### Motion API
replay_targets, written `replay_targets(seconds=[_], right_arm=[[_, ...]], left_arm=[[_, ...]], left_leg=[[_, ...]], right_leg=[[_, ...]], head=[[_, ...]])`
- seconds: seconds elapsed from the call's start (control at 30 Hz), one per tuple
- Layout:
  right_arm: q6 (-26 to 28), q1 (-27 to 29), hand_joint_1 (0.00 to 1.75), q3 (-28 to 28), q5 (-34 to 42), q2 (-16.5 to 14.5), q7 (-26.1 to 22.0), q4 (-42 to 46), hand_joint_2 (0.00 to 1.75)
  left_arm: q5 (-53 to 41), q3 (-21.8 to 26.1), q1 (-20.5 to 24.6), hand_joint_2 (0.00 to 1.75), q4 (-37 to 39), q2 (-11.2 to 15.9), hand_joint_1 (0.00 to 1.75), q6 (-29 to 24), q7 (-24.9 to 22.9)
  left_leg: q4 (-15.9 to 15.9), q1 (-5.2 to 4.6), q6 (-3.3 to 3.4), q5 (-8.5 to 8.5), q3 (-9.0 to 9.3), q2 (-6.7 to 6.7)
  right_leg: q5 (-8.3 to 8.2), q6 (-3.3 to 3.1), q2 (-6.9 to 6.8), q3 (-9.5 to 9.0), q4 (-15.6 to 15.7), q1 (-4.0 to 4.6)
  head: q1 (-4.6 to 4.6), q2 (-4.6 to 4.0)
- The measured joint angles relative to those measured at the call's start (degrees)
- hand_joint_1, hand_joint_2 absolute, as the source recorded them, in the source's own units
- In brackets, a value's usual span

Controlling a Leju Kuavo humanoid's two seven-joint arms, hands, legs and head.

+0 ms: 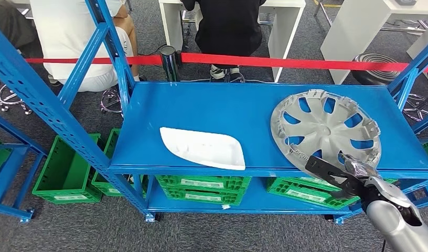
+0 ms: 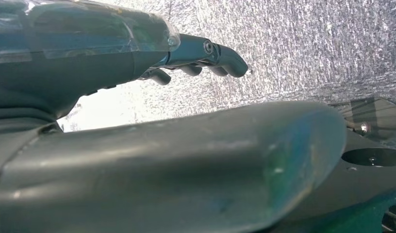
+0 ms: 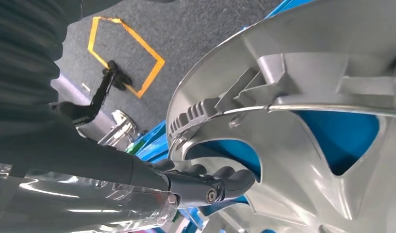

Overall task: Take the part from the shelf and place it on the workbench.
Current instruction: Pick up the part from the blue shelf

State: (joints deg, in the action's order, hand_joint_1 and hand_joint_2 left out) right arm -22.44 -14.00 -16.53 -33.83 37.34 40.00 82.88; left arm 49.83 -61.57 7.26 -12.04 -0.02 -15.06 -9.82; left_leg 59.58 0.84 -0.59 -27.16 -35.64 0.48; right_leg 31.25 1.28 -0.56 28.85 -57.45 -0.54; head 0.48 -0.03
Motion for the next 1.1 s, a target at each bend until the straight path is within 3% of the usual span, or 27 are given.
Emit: replay_targets(seconds=[0.5, 0.83, 1.1], right_arm=[[2.50, -0.85, 0.00, -3.32, 2.99, 0.26, -0.02, -1.07, 1.75], [2.41, -1.33, 0.00, -6.33, -7.54, 0.87, -0.01, -2.29, 1.75], [1.91, -1.57, 0.00, -8.21, -10.05, 1.03, 0.00, -3.37, 1.75]], left_arm=[[-0.16, 0.00, 0.00, 0.00, 0.00, -0.15, 0.00, 0.07, -0.30], [-0.17, 0.00, 0.00, 0.00, 0.00, -0.55, 0.00, -0.06, -0.73], [-0.17, 0.00, 0.00, 0.00, 0.00, -0.66, 0.00, -0.20, -0.78]], left_leg=[[0.00, 0.00, 0.00, 0.00, 0.01, 0.15], [0.00, 0.00, 0.00, 0.00, 0.02, 0.19], [0.00, 0.00, 0.00, 0.00, 0.02, 0.19]], right_leg=[[0.00, 0.00, 0.04, 0.00, 0.00, 0.00], [-0.01, 0.00, 0.06, 0.00, 0.00, 0.00], [0.00, 0.00, 0.06, 0.01, 0.00, 0.00]], head=[[0.00, 0.00], [0.00, 0.00], [0.00, 0.00]])
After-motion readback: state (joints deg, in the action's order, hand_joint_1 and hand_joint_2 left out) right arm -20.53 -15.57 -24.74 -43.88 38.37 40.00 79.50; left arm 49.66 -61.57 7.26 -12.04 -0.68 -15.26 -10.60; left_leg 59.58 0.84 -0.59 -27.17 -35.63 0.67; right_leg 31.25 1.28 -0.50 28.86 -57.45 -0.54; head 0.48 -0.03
